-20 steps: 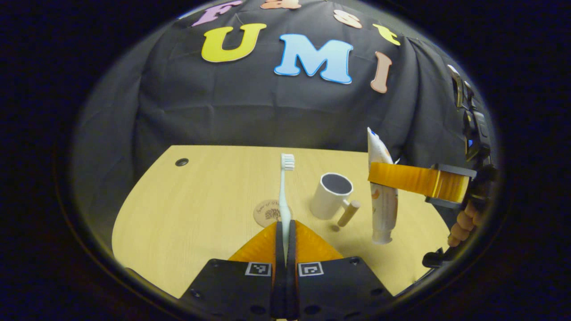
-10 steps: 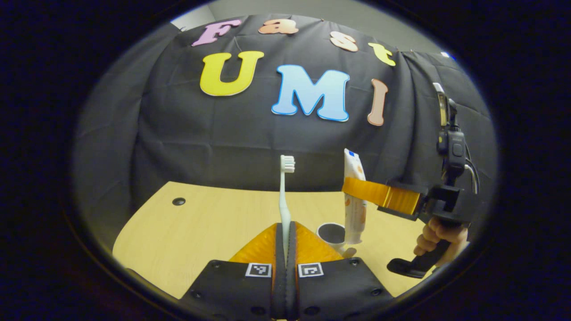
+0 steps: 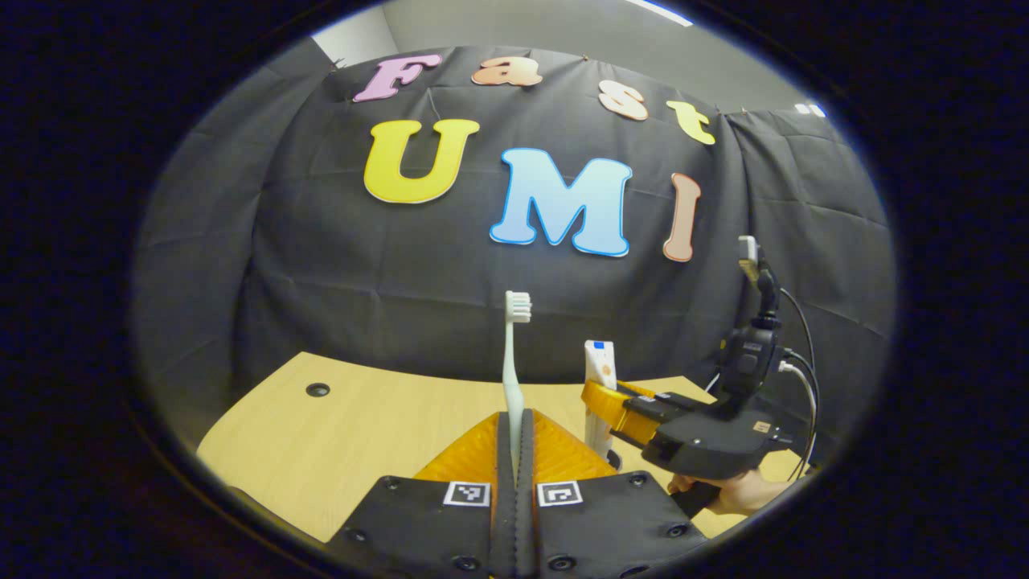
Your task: Put the toothbrush and toothpaste on the desktop into the cup, then pick up the cup and place it on the coaster on the desktop.
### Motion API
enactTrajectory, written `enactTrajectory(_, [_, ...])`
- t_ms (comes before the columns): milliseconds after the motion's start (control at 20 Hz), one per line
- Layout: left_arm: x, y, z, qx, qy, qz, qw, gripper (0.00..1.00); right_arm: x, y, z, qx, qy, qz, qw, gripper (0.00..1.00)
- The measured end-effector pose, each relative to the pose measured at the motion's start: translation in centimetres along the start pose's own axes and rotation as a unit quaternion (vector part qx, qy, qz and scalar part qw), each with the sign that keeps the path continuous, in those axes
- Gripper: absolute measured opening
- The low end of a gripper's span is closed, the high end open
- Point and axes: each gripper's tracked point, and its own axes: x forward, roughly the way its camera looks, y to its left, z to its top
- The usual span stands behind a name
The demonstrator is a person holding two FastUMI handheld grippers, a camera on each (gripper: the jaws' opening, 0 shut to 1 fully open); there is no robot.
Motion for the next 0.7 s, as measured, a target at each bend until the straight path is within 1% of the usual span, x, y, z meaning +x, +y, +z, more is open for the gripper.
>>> enactTrajectory(150, [0.0, 0.7, -0.5, -0.003, 0.006, 0.006, 1.0, 0.07, 0.7, -0.3, -1.5, -0.008, 0.016, -0.012, 1.0, 0.16])
enactTrajectory(450, [-0.2, 1.4, -1.3, -0.013, 0.018, 0.012, 1.0, 0.07, 0.1, -0.7, -4.7, -0.02, 0.065, -0.027, 0.997, 0.23])
enactTrajectory(500, [-0.2, 1.3, -1.5, -0.016, 0.02, 0.01, 1.0, 0.07, -0.2, -0.9, -5.3, -0.026, 0.077, -0.034, 0.996, 0.23])
enactTrajectory(550, [-0.2, 1.2, -1.6, -0.019, 0.022, 0.01, 1.0, 0.07, -0.4, -1.0, -6.1, -0.029, 0.091, -0.034, 0.995, 0.24])
enactTrajectory(600, [-0.1, 1.0, -1.7, -0.021, 0.023, 0.007, 0.999, 0.07, -0.7, -1.0, -6.9, -0.03, 0.107, -0.034, 0.993, 0.19])
enactTrajectory(650, [-0.1, 0.9, -1.8, -0.023, 0.024, 0.005, 0.999, 0.07, -1.0, -1.1, -7.5, -0.032, 0.122, -0.034, 0.991, 0.27])
enactTrajectory(700, [-0.1, 0.8, -1.8, -0.024, 0.024, 0.003, 0.999, 0.07, -1.4, -1.1, -7.9, -0.034, 0.135, -0.034, 0.99, 0.28])
